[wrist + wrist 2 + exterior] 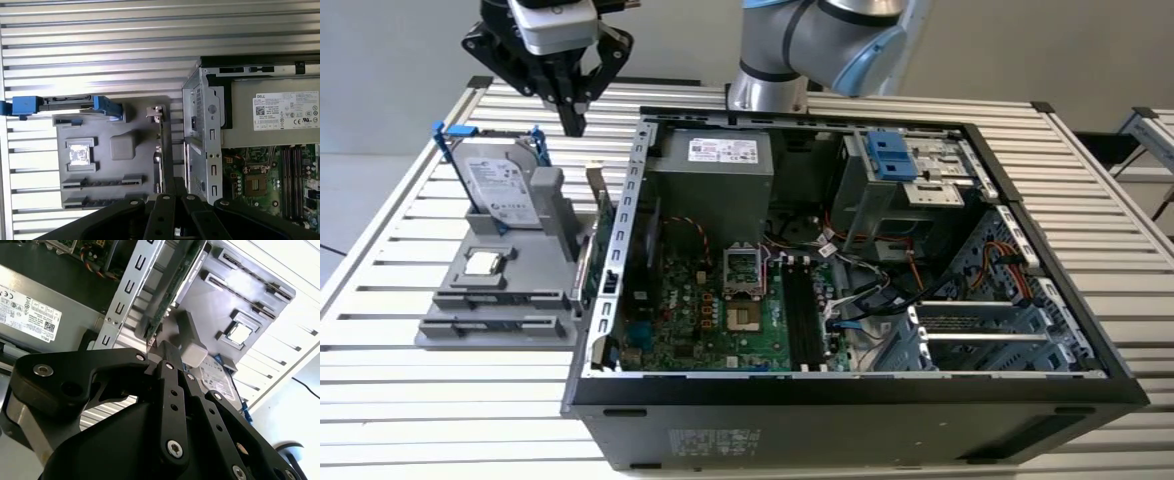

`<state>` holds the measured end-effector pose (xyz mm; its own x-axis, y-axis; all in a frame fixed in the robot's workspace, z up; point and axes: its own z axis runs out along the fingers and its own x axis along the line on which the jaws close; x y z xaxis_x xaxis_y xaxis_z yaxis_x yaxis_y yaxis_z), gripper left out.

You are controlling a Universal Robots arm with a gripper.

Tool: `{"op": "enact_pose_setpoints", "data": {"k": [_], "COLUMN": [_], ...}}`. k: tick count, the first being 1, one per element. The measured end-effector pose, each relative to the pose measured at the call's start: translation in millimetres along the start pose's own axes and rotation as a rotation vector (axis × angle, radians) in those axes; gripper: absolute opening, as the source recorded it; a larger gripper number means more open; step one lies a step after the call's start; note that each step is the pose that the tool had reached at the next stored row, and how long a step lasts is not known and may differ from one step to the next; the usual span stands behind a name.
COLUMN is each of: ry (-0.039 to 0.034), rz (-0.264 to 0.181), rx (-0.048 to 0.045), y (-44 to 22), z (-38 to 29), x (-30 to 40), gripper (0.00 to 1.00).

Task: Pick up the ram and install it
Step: 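Reach for the ram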

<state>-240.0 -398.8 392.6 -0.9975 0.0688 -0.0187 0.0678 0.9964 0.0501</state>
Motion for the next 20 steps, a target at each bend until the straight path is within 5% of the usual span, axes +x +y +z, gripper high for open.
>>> {"op": "enact_pose_setpoints", "data": {"k": [11, 20], "ry": [0.0001, 0.0001], "rz": [0.0, -0.002], "rx": [0.0001, 0.0], "y": [-0.6, -1.5], "z": [-0.2, -0.5], "x": [8.4, 21.7], "gripper": [0.0, 0.0]}}
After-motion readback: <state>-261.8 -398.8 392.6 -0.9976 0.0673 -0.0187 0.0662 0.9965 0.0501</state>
